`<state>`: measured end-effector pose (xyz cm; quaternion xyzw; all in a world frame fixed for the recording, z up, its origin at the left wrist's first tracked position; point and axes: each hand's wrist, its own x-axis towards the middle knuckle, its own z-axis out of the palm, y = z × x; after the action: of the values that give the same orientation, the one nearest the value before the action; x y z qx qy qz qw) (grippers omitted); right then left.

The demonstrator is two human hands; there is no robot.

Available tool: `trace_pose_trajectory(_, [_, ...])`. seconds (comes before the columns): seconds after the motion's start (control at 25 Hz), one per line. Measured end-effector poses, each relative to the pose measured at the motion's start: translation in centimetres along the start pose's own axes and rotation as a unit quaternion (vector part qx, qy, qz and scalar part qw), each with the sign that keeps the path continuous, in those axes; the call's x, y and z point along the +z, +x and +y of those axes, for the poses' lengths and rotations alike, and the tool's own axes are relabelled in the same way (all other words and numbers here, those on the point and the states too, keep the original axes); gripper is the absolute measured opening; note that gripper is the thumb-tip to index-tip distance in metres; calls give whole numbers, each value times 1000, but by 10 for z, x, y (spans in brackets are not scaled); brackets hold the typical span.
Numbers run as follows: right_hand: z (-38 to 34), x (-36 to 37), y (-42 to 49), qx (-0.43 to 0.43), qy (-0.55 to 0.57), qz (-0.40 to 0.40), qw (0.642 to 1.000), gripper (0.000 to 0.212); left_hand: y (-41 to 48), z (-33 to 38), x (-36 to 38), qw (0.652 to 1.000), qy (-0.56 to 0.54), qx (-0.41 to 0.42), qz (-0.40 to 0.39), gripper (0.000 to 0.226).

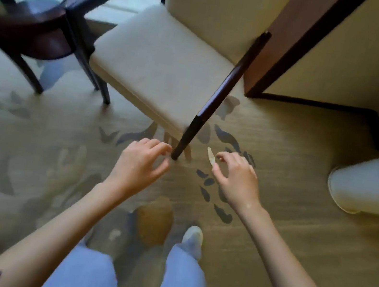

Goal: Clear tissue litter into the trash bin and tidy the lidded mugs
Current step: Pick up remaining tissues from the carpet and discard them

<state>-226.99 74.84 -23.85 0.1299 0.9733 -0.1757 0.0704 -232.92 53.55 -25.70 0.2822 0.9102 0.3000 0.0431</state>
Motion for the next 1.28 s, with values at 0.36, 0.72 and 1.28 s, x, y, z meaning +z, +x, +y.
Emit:
trace_pose_trajectory(0.36, [105, 118, 93, -89, -13, -69, 994, 29, -6, -59, 152, 983, 30, -167, 67, 27])
trace_pose_trajectory(0.72, [217, 384, 182, -80, 19, -21, 996, 28, -24, -245, 419, 971, 81, -210, 74, 25])
trace_pose_trajectory(1.28, [297, 589, 239, -117, 16, 2, 993, 30, -48, -423, 624, 955, 138, -260, 31, 35])
